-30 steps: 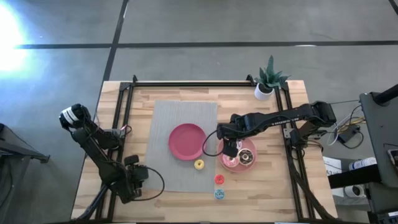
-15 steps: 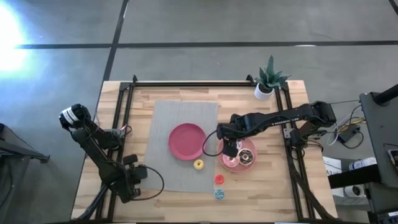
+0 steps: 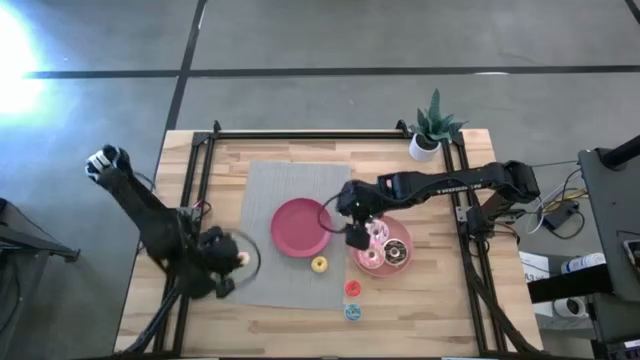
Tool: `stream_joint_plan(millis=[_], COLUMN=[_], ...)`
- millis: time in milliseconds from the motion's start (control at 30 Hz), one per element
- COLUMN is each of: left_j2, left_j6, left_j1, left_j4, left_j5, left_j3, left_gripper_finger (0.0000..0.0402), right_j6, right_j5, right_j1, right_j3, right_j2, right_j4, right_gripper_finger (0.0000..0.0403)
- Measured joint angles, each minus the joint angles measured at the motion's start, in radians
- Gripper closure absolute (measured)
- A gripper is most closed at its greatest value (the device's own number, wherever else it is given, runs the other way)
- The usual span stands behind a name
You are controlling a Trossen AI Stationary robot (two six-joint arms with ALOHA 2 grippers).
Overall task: Pick & Place donuts
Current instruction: Put the small white donut into the pink plate
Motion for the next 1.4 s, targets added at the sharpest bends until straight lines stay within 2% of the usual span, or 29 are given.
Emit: stream_joint_plan(millis=[67, 167, 267, 333, 500, 700, 867, 1000, 1167, 1400], left_j2=[-0.096, -0.22, -0.293, -0.315, -0.288, -0.153, -0.028, 0.066, 0.145, 0.187], left_j6=[0.06, 0.195, 0.319, 0.371, 0.392, 0.424, 0.427, 0.446, 0.491, 0.519], left_j1=[0.071, 0.178, 0.294, 0.377, 0.568, 0.759, 0.866, 0.899, 0.905, 0.917], left_j4=[0.122, 0.368, 0.603, 0.721, 0.901, 1.089, 1.105, 1.106, 1.087, 1.006], left_j5=[0.0, 0.046, 0.124, 0.186, 0.396, 0.582, 0.776, 0.889, 0.964, 0.988], left_j3=[-0.033, -0.102, -0.172, -0.21, -0.275, -0.288, -0.217, -0.138, -0.046, 0.009], left_gripper_finger=[0.0401, 0.0401, 0.0401, 0.0401, 0.0401, 0.0401, 0.0401, 0.0401, 0.0401, 0.0401], right_j6=[-0.075, -0.272, -0.485, -0.563, -0.539, -0.486, -0.474, -0.49, -0.491, -0.444], right_j5=[0.0, -0.001, -0.001, -0.002, -0.003, -0.008, -0.013, -0.012, -0.013, -0.012], right_j1=[-0.003, -0.002, 0.014, 0.018, 0.018, 0.019, 0.019, 0.019, 0.019, 0.019], right_j3=[0.019, 0.047, 0.061, 0.067, 0.098, 0.114, 0.113, 0.111, 0.111, 0.111], right_j2=[0.0, 0.0, 0.0, 0.0, 0.0, 0.0, 0.0, 0.0, 0.0, 0.0], right_j4=[0.079, 0.213, 0.331, 0.394, 0.413, 0.407, 0.356, 0.324, 0.301, 0.25], right_gripper_finger=[0.0168, 0.0168, 0.0166, 0.0165, 0.0161, 0.0167, 0.0166, 0.0166, 0.0167, 0.0177])
